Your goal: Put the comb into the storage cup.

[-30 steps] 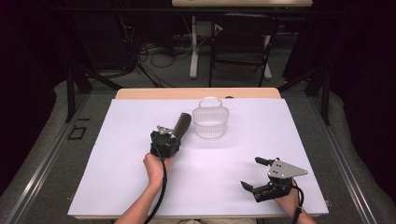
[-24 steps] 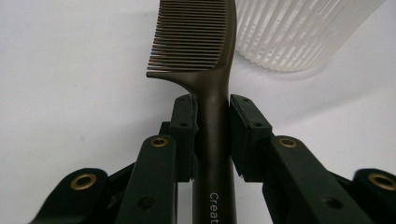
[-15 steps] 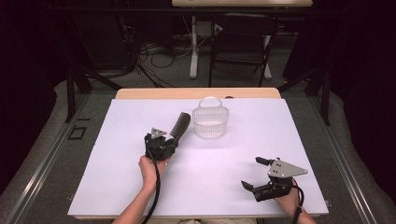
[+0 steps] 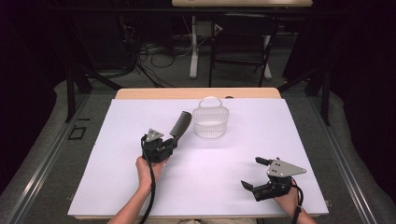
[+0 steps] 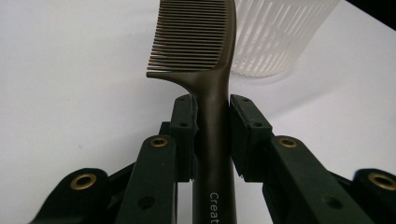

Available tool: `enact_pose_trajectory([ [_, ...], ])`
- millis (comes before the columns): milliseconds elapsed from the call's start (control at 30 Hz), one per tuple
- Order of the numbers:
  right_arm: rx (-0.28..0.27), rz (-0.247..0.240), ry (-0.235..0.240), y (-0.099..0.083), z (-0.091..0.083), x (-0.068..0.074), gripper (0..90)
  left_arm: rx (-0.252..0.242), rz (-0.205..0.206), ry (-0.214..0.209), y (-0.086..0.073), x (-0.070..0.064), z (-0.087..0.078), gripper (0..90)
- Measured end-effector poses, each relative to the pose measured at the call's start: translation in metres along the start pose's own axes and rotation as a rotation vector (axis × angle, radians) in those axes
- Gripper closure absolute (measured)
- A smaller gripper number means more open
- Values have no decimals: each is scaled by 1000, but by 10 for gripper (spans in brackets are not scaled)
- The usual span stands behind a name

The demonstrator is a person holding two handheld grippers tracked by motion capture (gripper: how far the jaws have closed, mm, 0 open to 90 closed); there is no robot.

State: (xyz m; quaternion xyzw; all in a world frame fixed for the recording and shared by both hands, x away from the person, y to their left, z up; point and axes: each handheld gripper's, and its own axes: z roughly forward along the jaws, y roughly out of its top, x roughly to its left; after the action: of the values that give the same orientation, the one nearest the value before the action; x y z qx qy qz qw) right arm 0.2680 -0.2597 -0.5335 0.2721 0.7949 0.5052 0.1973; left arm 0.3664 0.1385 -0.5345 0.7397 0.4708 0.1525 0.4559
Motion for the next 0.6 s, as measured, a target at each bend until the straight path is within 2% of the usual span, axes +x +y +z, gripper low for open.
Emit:
enact_pose_trajectory([
  [300,7,2,-5,-1,1,0,18,-42,32,-19,3,0,-11,724],
  [600,15,18,3,0,1,-1,19,-85,58,-49,1,-4,-11,724],
])
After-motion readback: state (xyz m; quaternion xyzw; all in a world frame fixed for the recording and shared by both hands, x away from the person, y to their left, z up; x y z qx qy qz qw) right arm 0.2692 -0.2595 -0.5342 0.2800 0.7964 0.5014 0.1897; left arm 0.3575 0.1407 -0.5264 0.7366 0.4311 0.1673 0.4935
